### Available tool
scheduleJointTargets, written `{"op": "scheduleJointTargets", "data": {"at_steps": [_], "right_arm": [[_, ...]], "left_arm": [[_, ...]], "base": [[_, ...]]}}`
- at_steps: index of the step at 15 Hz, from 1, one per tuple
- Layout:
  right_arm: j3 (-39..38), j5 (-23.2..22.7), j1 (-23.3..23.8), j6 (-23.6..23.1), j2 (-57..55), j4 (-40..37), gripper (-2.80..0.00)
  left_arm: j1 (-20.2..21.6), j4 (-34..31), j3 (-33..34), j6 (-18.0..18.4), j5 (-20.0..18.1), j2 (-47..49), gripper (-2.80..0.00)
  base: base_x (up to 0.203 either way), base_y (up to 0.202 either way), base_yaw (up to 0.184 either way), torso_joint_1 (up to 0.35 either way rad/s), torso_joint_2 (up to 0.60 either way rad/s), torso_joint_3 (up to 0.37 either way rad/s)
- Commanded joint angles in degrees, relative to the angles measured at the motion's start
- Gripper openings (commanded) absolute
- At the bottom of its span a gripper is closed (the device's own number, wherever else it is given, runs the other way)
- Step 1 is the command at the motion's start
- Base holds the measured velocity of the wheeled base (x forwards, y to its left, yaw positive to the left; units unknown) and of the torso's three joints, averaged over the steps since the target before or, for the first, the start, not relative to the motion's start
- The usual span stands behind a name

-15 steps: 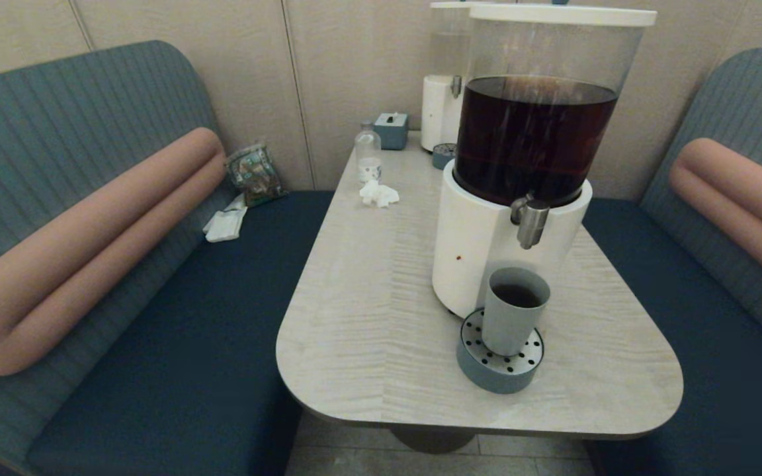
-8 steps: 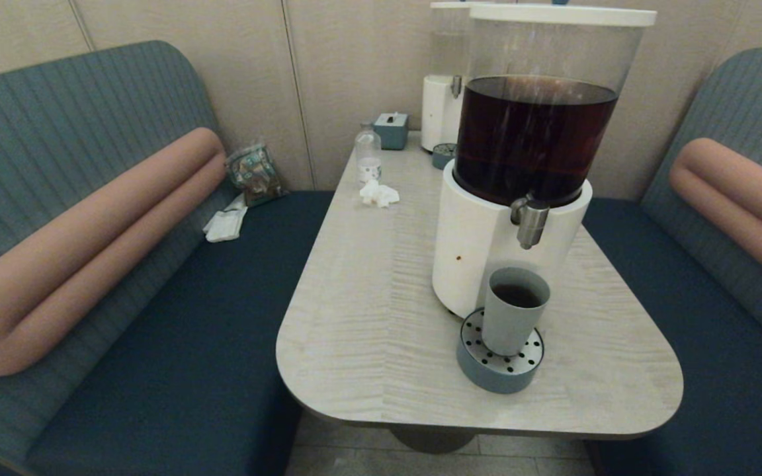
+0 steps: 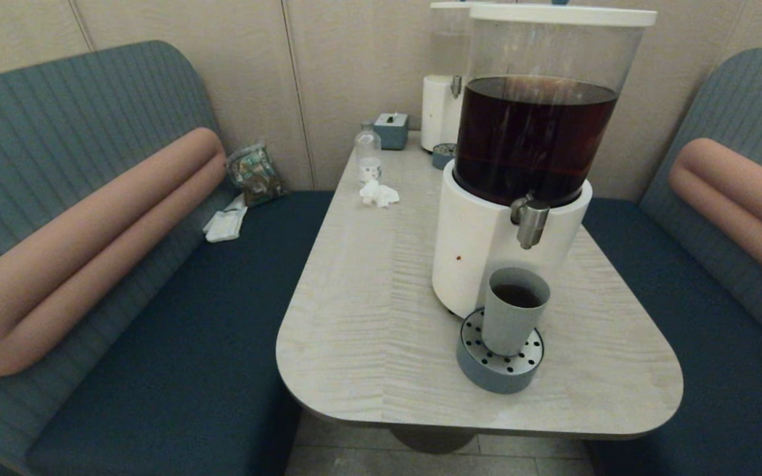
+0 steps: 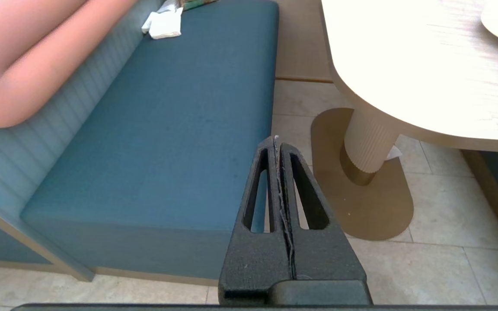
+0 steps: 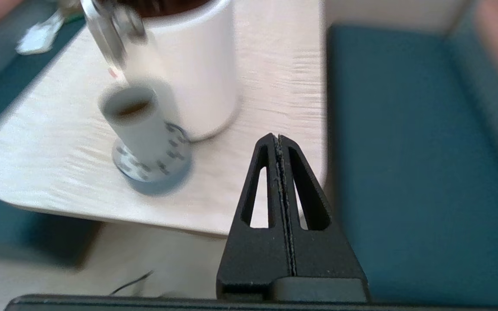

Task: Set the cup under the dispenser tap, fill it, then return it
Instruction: Turn on the faucet

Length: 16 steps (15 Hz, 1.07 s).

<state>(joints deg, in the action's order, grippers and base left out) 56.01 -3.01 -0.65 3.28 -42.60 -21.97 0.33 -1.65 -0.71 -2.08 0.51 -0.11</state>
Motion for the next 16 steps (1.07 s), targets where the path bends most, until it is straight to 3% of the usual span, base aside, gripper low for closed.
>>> {"op": "scheduleJointTargets", "data": {"at_steps": [1, 3, 5, 7, 9, 12, 16], "right_arm": [[14.3, -2.7, -1.5, 2.3, -19.7, -9.2, -2.8], [20.7, -12.0, -3.4, 6.2, -26.0, -16.2, -2.8], [22.0, -23.4, -4.4, 8.7, -29.1, -17.9, -2.8], [22.1, -30.4, -4.4, 11.4, -31.7, -17.2, -2.8], [20.7, -36.1, -3.3, 11.7, -33.4, -11.8, -2.8], [17.2, -41.7, -0.9, 11.7, -35.0, -2.0, -2.8], [15.4, -42.1, -0.5, 11.1, -39.7, 7.1, -2.8]], "left_arm": [[0.0, 0.0, 0.0, 0.0, 0.0, 0.1, -2.8], [0.0, 0.0, 0.0, 0.0, 0.0, 0.1, -2.8], [0.0, 0.0, 0.0, 0.0, 0.0, 0.1, -2.8], [0.0, 0.0, -0.1, 0.0, 0.0, 0.1, -2.8], [0.0, 0.0, 0.0, 0.0, 0.0, 0.1, -2.8], [0.0, 0.0, 0.0, 0.0, 0.0, 0.1, -2.8], [0.0, 0.0, 0.0, 0.0, 0.0, 0.1, -2.8]], "base": [[0.0, 0.0, 0.0, 0.0, 0.0, 0.0], [0.0, 0.0, 0.0, 0.0, 0.0, 0.0], [0.0, 0.0, 0.0, 0.0, 0.0, 0.0], [0.0, 0.0, 0.0, 0.0, 0.0, 0.0], [0.0, 0.0, 0.0, 0.0, 0.0, 0.0], [0.0, 0.0, 0.0, 0.0, 0.0, 0.0], [0.0, 0.0, 0.0, 0.0, 0.0, 0.0]]}}
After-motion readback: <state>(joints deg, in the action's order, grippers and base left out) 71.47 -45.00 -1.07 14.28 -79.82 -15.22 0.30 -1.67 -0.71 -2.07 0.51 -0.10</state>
